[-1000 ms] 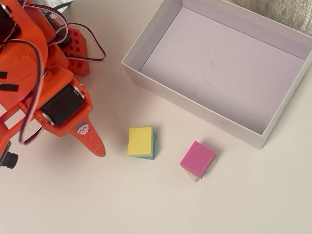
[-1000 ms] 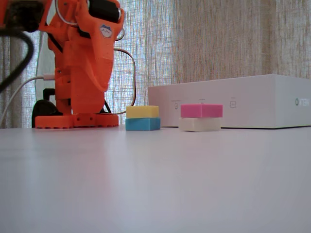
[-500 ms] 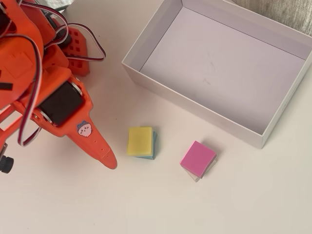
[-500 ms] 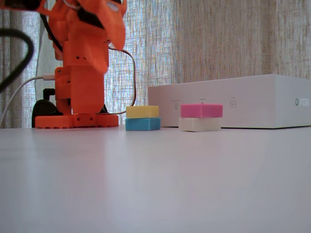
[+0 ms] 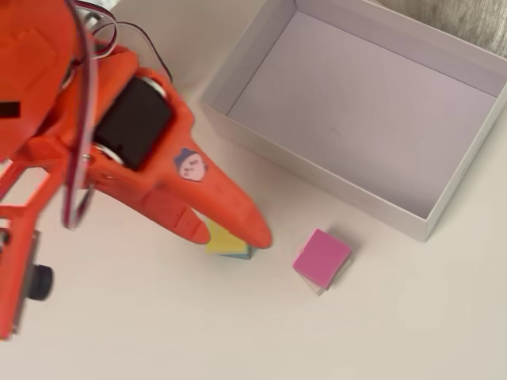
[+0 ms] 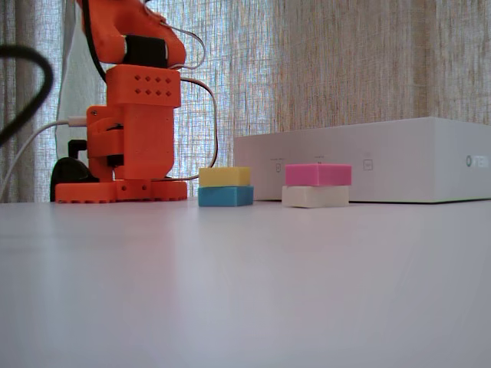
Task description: Grasp the yellow cuboid and put it in the bin.
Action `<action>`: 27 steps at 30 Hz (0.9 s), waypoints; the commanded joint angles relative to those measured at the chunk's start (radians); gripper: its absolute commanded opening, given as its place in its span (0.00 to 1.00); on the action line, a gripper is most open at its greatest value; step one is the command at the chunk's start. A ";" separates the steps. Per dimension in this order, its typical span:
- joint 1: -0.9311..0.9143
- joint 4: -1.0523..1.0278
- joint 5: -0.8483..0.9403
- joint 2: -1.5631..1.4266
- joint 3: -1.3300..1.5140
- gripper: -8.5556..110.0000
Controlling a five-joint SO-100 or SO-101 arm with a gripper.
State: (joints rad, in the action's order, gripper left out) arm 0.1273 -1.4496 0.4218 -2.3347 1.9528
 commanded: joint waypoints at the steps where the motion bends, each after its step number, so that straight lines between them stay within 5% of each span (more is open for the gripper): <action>1: 0.023 -0.110 0.054 0.149 -0.160 0.24; 8: 0.040 -0.172 0.212 0.222 -0.069 0.24; 27: -0.020 -0.038 0.222 0.232 0.245 0.23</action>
State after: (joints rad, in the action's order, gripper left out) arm 0.1258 -1.4987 0.6335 -2.1046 2.1921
